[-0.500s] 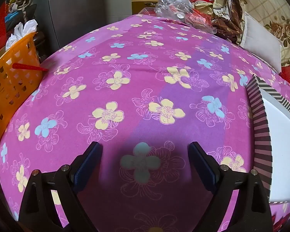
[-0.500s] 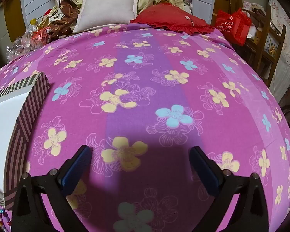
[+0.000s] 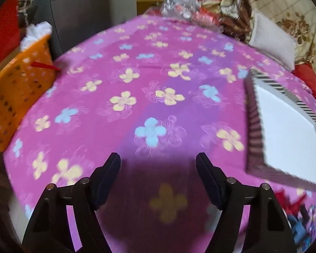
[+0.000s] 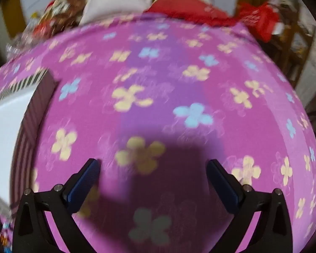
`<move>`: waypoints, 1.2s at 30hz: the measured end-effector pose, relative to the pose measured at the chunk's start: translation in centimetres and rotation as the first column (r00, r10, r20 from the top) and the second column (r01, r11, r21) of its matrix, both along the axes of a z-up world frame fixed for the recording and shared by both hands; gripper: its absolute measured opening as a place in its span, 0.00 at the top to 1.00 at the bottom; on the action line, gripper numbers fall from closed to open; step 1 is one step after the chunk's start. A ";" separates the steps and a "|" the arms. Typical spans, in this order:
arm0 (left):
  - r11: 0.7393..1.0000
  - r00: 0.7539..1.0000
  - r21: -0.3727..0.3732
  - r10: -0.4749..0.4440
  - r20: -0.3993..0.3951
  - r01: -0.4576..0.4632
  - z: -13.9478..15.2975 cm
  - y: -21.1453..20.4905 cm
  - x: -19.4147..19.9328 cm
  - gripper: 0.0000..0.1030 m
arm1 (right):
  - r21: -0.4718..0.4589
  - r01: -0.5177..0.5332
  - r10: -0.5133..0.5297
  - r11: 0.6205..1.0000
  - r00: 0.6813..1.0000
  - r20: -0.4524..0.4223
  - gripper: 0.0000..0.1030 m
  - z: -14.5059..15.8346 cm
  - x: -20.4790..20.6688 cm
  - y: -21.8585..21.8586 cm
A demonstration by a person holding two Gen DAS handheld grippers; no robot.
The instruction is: Organize jewelry
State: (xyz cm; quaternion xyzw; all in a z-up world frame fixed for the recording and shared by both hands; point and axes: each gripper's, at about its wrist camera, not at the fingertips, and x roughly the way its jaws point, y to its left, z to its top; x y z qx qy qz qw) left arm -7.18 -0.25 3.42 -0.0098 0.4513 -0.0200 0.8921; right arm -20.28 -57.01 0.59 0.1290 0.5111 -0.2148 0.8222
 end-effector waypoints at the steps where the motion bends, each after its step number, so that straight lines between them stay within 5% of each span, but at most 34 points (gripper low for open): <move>1: 1.000 1.000 -0.002 -0.005 0.019 0.005 0.5 0.1 -1.0 0.30 | 0.021 0.000 0.000 1.000 1.000 -0.001 0.00 0.1 -0.9 0.6; 5: 0.999 0.997 -0.014 -0.045 0.060 0.046 2.7 -0.7 -4.4 0.30 | 0.141 0.015 -0.027 0.990 0.996 0.087 0.01 1.5 -5.1 3.0; 14: 0.985 0.978 -0.048 -0.155 0.139 0.163 5.8 -5.2 -11.8 0.30 | 0.019 -0.077 0.066 0.997 0.942 0.329 0.01 9.0 -13.0 14.4; 27: 0.962 0.947 0.003 -0.271 0.174 0.274 7.2 -9.3 -18.6 0.30 | -0.157 -0.111 0.161 0.981 0.922 0.352 0.01 12.7 -16.0 26.8; 36: 0.963 0.939 0.032 -0.267 0.214 0.267 8.5 -8.9 -20.7 0.30 | -0.125 -0.135 0.172 0.983 0.915 0.365 0.01 13.5 -17.1 29.5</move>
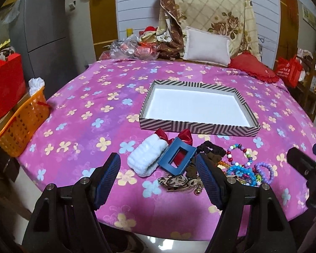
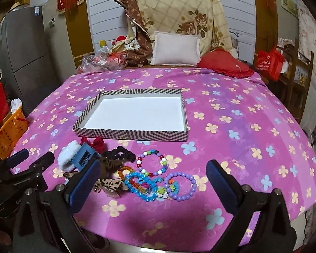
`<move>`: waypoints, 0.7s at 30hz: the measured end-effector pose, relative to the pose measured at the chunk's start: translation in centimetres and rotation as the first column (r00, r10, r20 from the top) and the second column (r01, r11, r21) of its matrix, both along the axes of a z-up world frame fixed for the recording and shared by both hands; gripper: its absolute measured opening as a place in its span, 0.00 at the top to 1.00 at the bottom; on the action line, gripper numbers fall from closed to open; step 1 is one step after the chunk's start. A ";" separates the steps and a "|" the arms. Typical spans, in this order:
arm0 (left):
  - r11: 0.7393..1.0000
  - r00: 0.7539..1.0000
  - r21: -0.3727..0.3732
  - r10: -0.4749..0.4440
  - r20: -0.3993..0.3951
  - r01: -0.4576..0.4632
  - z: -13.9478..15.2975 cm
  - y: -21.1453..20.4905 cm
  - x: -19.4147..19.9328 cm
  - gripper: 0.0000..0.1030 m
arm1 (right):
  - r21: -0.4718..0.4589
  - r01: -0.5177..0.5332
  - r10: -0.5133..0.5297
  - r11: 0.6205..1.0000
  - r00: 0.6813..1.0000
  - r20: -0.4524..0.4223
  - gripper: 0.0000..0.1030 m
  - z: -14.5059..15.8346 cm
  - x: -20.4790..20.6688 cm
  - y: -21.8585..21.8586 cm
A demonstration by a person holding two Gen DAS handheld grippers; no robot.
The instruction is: Organize jewelry
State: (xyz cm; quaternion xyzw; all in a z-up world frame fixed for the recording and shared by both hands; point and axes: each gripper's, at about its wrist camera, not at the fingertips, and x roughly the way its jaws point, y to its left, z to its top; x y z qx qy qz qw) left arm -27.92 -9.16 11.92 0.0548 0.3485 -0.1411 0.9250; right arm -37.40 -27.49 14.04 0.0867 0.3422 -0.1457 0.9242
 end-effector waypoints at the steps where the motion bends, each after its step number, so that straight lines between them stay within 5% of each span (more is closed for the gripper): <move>1: 1.000 1.000 0.000 0.003 0.002 -0.003 0.1 0.0 -0.1 0.30 | 0.007 -0.001 0.001 1.000 1.000 0.005 0.01 0.0 -0.2 0.2; 21: 1.000 1.000 -0.016 -0.011 0.002 0.011 0.7 0.2 -1.2 0.30 | 0.018 0.004 -0.003 1.000 1.000 -0.013 0.01 -1.1 -0.4 0.7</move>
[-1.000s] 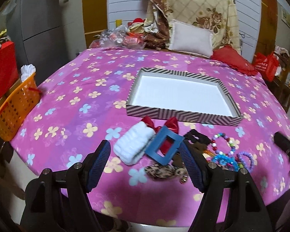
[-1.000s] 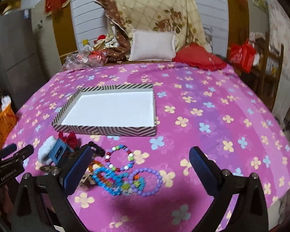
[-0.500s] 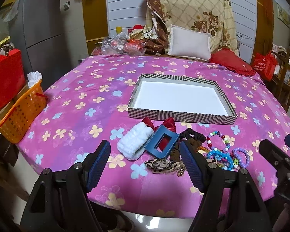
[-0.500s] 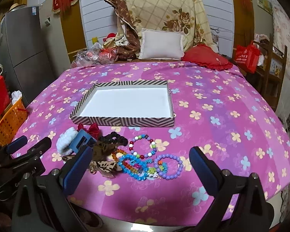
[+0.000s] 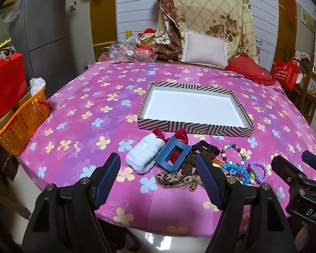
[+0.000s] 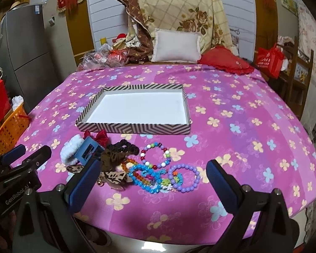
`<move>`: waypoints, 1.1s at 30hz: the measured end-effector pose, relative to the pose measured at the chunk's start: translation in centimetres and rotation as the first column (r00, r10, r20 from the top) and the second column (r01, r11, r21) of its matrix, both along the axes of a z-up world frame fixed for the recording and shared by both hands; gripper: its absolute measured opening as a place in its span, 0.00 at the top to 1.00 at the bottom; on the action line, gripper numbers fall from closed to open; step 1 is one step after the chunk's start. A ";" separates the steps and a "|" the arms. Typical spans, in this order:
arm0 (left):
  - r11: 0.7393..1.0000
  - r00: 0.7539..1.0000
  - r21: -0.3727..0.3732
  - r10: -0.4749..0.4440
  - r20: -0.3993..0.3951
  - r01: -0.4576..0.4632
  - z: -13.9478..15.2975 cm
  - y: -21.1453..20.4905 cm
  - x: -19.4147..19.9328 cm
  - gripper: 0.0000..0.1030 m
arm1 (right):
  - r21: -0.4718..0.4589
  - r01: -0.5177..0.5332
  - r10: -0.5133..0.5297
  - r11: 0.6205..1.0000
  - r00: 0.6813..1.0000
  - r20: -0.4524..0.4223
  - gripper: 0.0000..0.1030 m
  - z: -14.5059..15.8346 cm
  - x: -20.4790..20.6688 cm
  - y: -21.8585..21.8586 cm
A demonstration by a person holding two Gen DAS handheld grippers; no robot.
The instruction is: Organize jewelry
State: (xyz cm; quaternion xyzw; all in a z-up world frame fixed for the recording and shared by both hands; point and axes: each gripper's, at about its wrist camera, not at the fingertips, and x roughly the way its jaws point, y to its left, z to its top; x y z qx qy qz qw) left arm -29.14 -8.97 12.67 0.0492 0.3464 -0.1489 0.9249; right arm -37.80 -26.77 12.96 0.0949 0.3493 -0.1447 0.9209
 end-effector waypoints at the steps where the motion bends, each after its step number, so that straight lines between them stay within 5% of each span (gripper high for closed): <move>1: 1.000 1.000 0.000 0.000 -0.001 0.000 0.0 0.0 0.0 0.30 | -0.005 0.004 -0.004 1.000 1.000 -0.001 0.01 0.0 0.0 0.0; 33: 1.000 1.000 -0.002 0.005 -0.011 -0.005 -0.1 0.4 0.3 0.30 | 0.004 -0.020 0.020 1.000 1.000 -0.017 0.01 -1.1 0.3 -0.1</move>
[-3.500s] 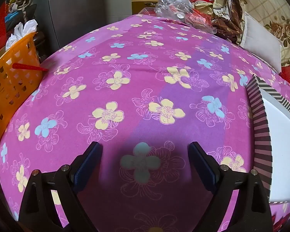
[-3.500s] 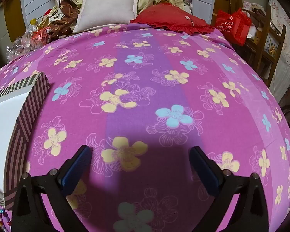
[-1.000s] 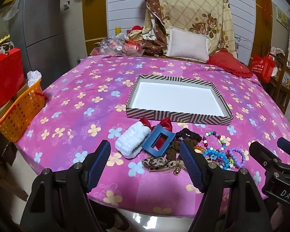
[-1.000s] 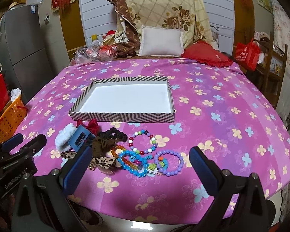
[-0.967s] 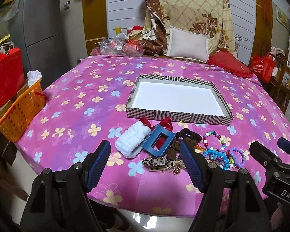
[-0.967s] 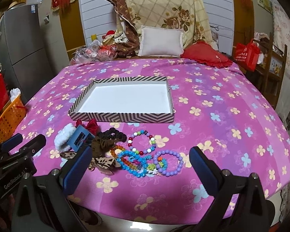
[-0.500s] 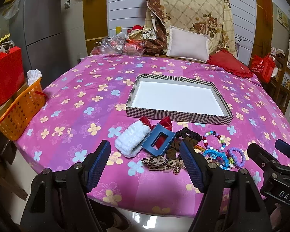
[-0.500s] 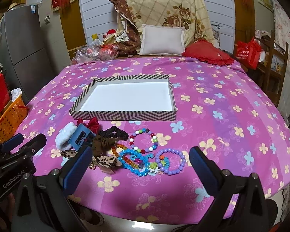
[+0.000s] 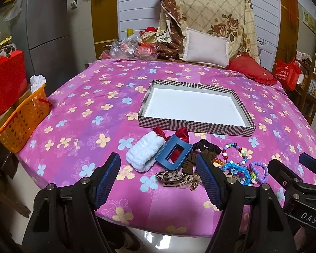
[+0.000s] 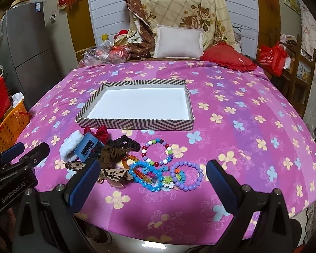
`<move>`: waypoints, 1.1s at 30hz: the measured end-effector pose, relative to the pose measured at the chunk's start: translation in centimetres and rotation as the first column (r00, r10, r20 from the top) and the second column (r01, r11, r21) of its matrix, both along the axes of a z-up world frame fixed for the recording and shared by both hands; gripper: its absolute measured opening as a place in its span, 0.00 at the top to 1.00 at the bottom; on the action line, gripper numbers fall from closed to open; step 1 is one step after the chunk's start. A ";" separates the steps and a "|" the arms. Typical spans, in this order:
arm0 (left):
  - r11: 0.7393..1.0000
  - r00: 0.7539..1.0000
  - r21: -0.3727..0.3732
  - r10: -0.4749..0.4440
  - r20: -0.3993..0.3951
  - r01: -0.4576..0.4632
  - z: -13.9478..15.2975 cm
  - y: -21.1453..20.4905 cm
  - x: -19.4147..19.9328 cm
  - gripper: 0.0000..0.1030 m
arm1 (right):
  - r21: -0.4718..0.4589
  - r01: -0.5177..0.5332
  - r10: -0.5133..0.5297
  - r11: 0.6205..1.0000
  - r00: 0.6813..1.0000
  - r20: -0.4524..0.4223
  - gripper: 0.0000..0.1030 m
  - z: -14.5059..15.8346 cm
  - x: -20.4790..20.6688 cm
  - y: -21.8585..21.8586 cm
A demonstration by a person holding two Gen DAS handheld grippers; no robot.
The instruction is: Organize jewelry
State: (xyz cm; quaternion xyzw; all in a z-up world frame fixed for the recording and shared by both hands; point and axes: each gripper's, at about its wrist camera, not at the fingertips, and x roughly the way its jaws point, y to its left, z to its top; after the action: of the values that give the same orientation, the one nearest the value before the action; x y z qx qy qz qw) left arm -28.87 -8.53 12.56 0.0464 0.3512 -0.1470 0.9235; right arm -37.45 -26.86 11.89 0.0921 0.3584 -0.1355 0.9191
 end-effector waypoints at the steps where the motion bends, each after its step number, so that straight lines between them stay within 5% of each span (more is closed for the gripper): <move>1: 1.000 1.000 0.000 0.000 0.000 0.000 0.0 0.0 0.0 0.30 | 0.001 0.001 -0.001 1.000 1.000 0.000 0.01 0.0 0.0 -0.1; 33: 1.000 0.999 0.010 0.020 -0.044 -0.020 -1.9 -0.1 1.4 0.30 | 0.002 -0.026 0.026 1.000 0.999 -0.036 0.01 -1.4 1.5 0.1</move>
State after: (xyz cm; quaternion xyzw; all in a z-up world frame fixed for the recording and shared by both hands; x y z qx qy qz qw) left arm -27.50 -8.64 10.71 0.0441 0.3727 -0.1370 0.9167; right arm -35.90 -26.74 10.49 0.0858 0.3761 -0.1247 0.9141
